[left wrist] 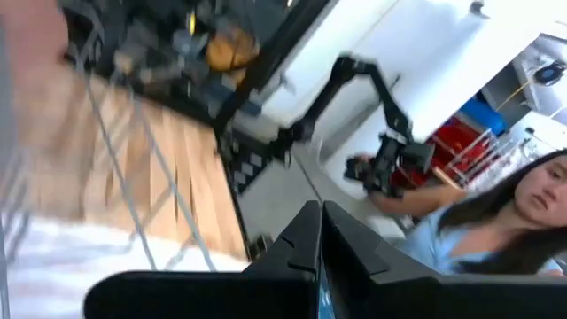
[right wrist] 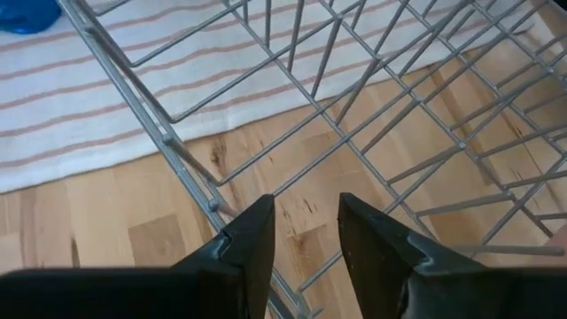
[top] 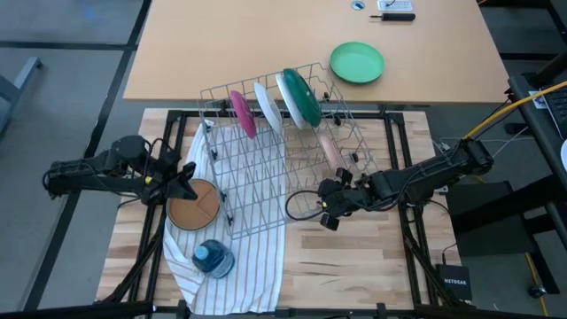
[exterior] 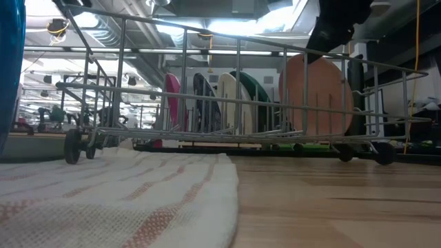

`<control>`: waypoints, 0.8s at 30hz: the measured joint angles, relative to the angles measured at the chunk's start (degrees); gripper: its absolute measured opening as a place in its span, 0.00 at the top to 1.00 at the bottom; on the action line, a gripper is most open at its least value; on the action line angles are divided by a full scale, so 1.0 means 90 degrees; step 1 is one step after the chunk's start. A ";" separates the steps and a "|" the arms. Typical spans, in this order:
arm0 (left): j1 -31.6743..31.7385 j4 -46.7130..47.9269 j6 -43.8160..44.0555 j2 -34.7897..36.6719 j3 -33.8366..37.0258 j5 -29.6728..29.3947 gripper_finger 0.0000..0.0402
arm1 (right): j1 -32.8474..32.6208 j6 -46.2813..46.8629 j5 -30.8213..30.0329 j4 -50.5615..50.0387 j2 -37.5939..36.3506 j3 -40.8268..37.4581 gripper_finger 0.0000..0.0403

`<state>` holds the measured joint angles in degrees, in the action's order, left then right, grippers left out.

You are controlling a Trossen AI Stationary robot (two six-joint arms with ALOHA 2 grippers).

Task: Sort dishes
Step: Put the brown plate into the dish rack

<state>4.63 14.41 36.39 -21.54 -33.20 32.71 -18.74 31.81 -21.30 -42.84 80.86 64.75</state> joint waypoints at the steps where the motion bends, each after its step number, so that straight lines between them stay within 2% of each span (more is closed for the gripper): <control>1: -0.0074 0.0251 0.0026 0.0000 -0.0071 -0.0009 0.99 | -0.0002 0.0009 0.0000 0.0010 0.0000 0.0000 0.68; 8: -0.0531 0.2407 0.0158 -0.0003 -0.0628 -0.0190 1.00 | -0.0005 0.0012 -0.0002 0.0358 0.0000 -0.0001 0.68; 14: -0.0882 0.3700 0.0299 -0.0118 -0.0785 -0.0638 1.00 | -0.0005 0.0011 -0.0005 0.0652 0.0000 0.0000 0.68; 24: -0.1699 0.5527 0.0306 -0.1325 -0.0785 -0.1119 1.00 | -0.0005 0.0011 -0.0035 0.1018 0.0000 0.0000 0.68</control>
<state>-10.66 64.15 39.14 -33.46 -40.27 22.64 -18.79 31.90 -21.61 -33.68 80.86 64.75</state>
